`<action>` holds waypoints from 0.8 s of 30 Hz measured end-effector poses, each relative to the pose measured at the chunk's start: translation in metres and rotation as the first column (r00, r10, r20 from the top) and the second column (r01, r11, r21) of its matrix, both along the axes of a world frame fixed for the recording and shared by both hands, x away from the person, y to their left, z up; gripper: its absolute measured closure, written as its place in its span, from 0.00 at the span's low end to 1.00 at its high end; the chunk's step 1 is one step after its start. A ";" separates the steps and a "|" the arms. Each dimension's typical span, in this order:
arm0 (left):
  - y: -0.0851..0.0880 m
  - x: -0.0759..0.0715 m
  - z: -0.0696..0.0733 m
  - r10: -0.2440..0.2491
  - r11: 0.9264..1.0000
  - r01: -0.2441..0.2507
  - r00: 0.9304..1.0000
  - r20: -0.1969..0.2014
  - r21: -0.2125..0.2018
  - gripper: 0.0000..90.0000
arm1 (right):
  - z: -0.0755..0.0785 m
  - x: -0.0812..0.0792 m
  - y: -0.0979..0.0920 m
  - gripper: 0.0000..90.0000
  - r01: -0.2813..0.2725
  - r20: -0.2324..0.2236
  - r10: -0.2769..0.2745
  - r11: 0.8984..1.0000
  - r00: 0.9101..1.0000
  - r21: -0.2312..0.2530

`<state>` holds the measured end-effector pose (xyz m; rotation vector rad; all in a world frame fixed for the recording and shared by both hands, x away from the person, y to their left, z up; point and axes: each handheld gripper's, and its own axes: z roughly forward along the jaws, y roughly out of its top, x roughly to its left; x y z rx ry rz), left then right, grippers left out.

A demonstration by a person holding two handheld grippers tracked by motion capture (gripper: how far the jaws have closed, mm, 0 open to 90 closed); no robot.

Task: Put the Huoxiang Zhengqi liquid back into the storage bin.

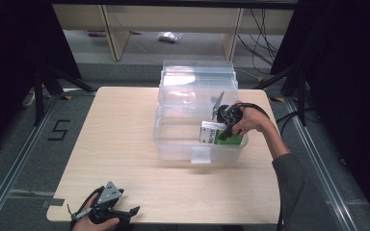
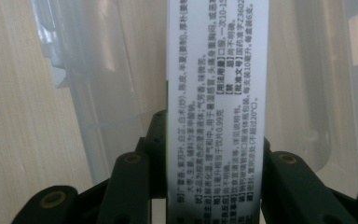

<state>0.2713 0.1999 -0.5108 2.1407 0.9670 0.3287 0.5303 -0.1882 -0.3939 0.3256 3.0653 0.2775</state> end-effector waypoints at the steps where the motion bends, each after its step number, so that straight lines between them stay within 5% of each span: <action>1: 0.000 0.000 0.000 0.000 1.000 0.000 1.000 0.000 0.000 0.17 | -0.001 0.000 0.000 0.72 0.000 -0.005 0.000 1.000 1.000 0.009; 13: -0.001 0.000 -0.001 0.005 1.000 -0.005 1.000 -0.002 -0.008 0.17 | -0.014 0.000 -0.007 0.72 0.014 -0.017 -0.014 1.000 1.000 0.007; 18: -0.001 0.001 -0.002 0.009 1.000 -0.009 1.000 0.001 0.004 0.17 | -0.016 0.003 -0.007 0.72 -0.040 0.003 0.041 0.999 0.999 -0.010; 20: -0.001 0.000 -0.001 0.006 1.000 -0.006 1.000 -0.001 0.005 0.17 | -0.016 -0.001 -0.006 0.72 0.025 -0.005 -0.026 0.999 1.000 -0.048; 24: 0.000 0.000 -0.001 0.003 1.000 -0.003 1.000 -0.001 0.002 0.17 | -0.018 0.000 -0.005 0.72 -0.003 -0.010 0.003 0.999 1.000 -0.048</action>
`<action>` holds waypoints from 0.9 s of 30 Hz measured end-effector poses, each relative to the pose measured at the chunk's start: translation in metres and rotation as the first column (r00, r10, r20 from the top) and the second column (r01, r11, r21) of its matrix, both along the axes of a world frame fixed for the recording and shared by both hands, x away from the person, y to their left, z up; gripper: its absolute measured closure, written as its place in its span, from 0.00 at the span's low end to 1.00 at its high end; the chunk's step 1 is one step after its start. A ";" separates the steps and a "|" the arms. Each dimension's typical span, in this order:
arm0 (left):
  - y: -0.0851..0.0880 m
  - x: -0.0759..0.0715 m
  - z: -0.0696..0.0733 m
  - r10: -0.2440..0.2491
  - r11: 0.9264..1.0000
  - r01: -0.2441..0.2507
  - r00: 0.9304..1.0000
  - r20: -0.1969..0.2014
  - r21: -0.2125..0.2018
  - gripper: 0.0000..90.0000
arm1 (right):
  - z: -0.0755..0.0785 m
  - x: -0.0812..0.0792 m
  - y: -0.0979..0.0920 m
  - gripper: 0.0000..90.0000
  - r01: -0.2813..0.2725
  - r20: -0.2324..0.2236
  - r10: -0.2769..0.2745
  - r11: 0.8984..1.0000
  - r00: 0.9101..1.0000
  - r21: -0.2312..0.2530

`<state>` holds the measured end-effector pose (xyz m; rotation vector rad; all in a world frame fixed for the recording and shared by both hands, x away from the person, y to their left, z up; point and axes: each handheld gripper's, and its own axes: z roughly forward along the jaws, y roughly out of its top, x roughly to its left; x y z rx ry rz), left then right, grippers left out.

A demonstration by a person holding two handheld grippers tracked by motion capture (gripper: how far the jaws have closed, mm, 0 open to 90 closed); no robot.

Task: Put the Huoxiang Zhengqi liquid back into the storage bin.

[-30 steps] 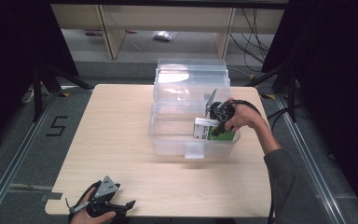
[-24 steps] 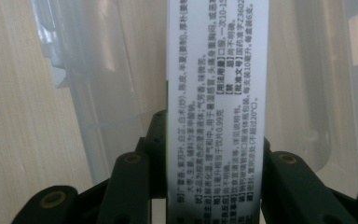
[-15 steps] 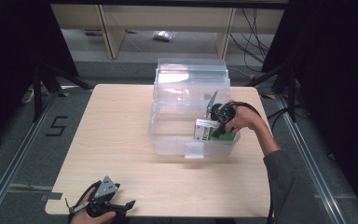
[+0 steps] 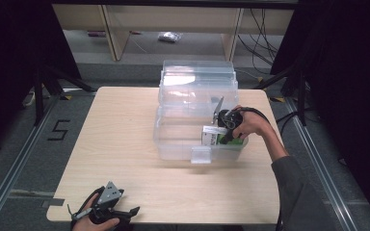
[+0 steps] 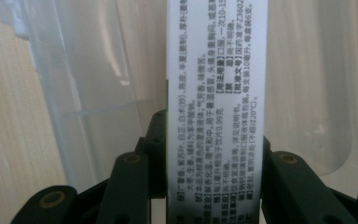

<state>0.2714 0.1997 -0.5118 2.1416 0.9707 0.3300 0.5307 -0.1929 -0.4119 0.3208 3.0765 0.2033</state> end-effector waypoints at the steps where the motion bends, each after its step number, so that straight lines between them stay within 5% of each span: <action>1: 0.000 0.000 0.000 -0.004 1.000 0.004 1.000 -0.001 -0.003 0.17 | 0.000 -0.001 0.000 0.71 0.020 0.001 -0.020 1.000 1.000 -0.004; 17: -0.001 0.000 -0.001 0.011 1.000 -0.011 1.000 0.003 0.001 0.17 | -0.012 -0.002 -0.001 0.69 0.008 -0.025 -0.008 1.000 1.000 -0.010; 27: -0.001 0.000 -0.001 0.004 1.000 -0.004 1.000 0.003 0.009 0.17 | 0.017 -0.012 -0.011 0.57 0.069 -0.014 -0.069 0.996 0.998 0.061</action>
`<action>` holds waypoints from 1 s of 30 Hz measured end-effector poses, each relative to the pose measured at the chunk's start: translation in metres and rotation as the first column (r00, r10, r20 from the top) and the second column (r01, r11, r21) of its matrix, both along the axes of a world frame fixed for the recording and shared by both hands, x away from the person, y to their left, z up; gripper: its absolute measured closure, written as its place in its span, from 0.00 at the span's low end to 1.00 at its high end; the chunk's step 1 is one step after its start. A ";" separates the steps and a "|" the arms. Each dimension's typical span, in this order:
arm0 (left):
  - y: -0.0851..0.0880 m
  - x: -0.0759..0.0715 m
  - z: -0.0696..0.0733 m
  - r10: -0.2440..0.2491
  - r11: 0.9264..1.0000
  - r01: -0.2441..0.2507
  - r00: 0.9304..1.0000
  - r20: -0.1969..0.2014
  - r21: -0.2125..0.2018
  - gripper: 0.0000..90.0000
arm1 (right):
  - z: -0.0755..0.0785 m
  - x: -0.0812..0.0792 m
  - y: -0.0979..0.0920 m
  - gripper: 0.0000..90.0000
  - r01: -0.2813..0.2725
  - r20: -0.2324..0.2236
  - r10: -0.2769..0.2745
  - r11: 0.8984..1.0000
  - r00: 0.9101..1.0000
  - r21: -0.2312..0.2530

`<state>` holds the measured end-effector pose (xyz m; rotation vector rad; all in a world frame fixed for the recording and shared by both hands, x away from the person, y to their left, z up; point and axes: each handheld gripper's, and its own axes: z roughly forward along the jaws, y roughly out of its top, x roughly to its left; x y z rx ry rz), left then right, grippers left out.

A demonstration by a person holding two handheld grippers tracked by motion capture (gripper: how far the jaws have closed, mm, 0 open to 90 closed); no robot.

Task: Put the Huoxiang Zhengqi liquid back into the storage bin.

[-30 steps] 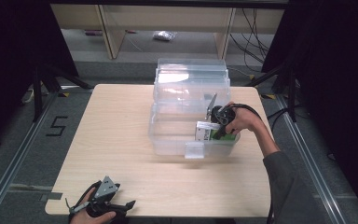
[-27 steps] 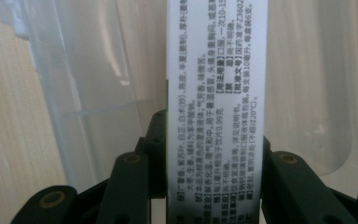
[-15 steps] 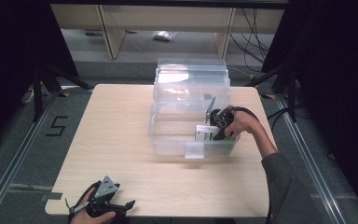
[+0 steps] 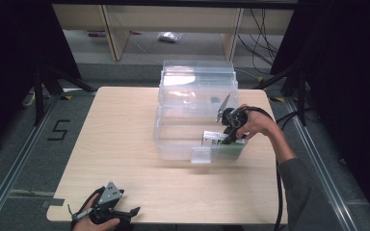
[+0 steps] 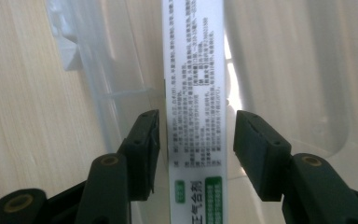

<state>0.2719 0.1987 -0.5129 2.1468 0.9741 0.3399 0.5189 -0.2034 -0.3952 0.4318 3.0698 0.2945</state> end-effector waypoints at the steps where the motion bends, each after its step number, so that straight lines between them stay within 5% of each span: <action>1: 0.000 0.000 0.000 0.003 1.000 -0.003 1.000 0.000 -0.003 0.17 | 0.007 -0.002 -0.003 0.56 0.028 0.013 -0.028 0.999 1.000 0.017; 4: 0.000 -0.001 0.000 0.003 1.000 -0.003 1.000 -0.004 -0.006 0.17 | 0.012 -0.002 -0.006 0.54 0.000 0.045 -0.001 1.000 0.999 0.016; 7: 0.000 0.000 0.001 -0.005 1.000 0.004 1.000 -0.008 -0.002 0.17 | 0.022 -0.008 -0.010 0.50 0.041 0.044 -0.045 0.996 0.998 0.082; 13: 0.000 0.000 0.001 0.004 1.000 -0.004 1.000 -0.003 0.001 0.17 | 0.032 -0.012 -0.015 0.47 0.100 0.069 -0.109 0.988 0.992 0.113; 17: 0.001 0.000 0.000 -0.004 1.000 0.004 1.000 -0.007 -0.003 0.17 | 0.041 -0.018 -0.021 0.45 0.179 0.091 -0.197 0.968 0.976 0.176; 22: 0.001 0.000 0.000 -0.004 1.000 0.004 1.000 -0.007 -0.004 0.17 | 0.042 -0.022 -0.023 0.43 0.193 0.097 -0.213 0.964 0.972 0.184; 26: 0.001 0.001 0.000 0.008 1.000 -0.008 1.000 -0.010 0.002 0.17 | 0.042 -0.027 -0.024 0.39 0.229 0.114 -0.258 0.949 0.959 0.218; 27: 0.001 0.001 0.000 0.003 1.000 -0.003 1.000 -0.014 0.000 0.17 | 0.042 -0.030 -0.024 0.37 0.250 0.106 -0.282 0.938 0.954 0.240; 30: 0.000 0.002 -0.001 0.009 1.000 -0.009 1.000 -0.006 -0.001 0.17 | 0.042 -0.033 -0.024 0.37 0.250 0.121 -0.287 0.934 0.950 0.253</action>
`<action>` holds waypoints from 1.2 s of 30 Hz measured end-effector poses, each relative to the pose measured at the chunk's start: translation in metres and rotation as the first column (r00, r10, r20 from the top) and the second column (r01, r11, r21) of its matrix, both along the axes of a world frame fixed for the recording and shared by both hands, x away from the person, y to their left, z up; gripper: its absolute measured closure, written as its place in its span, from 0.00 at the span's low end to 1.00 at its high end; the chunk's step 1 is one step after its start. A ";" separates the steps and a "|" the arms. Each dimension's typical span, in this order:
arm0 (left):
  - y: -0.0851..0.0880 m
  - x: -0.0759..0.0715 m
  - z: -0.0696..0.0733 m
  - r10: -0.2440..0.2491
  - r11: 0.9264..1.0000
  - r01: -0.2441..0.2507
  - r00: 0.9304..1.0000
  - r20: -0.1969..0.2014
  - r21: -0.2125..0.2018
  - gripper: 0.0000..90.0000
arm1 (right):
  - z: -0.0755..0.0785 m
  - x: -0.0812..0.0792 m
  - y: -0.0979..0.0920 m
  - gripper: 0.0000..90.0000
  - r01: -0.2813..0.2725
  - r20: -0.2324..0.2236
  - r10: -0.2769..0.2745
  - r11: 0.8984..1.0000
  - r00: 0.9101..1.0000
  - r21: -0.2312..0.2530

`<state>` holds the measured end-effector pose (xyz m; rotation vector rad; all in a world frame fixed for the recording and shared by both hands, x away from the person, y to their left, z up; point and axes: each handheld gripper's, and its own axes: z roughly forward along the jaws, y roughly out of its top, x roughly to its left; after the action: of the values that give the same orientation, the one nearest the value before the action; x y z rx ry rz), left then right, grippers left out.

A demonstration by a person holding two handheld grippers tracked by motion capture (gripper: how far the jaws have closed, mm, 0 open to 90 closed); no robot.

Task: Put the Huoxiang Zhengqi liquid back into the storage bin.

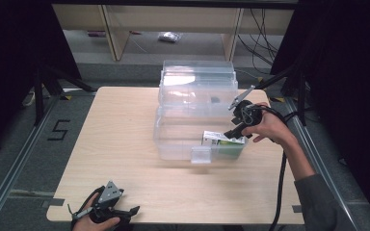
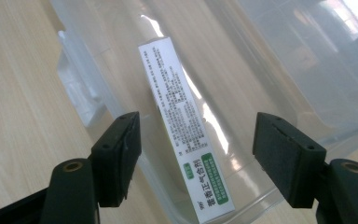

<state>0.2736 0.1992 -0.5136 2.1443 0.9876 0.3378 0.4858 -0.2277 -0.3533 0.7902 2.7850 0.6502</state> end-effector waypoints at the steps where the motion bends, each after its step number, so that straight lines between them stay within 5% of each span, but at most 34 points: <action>1: 0.000 0.000 0.000 -0.003 1.000 0.003 1.000 0.001 -0.003 0.17 | 0.000 -0.004 0.001 0.36 0.005 0.005 -0.005 1.000 1.000 0.009; 16: 0.000 -0.001 0.001 0.010 1.000 -0.010 1.000 0.001 -0.025 0.17 | 0.000 -0.022 0.003 0.31 0.070 0.051 -0.074 0.994 0.996 0.085; 25: 0.000 -0.001 0.001 0.002 1.000 -0.002 1.000 0.004 -0.003 0.17 | -0.005 -0.046 -0.003 0.29 0.141 0.057 -0.152 0.976 0.987 0.165; 26: -0.001 -0.001 0.000 0.010 1.000 -0.010 1.000 0.003 -0.021 0.17 | -0.007 -0.045 -0.005 0.29 0.111 0.095 -0.130 0.977 0.987 0.182; 36: 0.001 -0.001 0.002 -0.006 1.000 0.006 1.000 -0.001 -0.002 0.17 | -0.014 -0.064 -0.012 0.26 0.120 0.131 -0.157 0.960 0.979 0.251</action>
<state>0.2723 0.2005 -0.5120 2.1454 0.9814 0.3323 0.4215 -0.2398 -0.3675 0.9299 2.5188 0.9921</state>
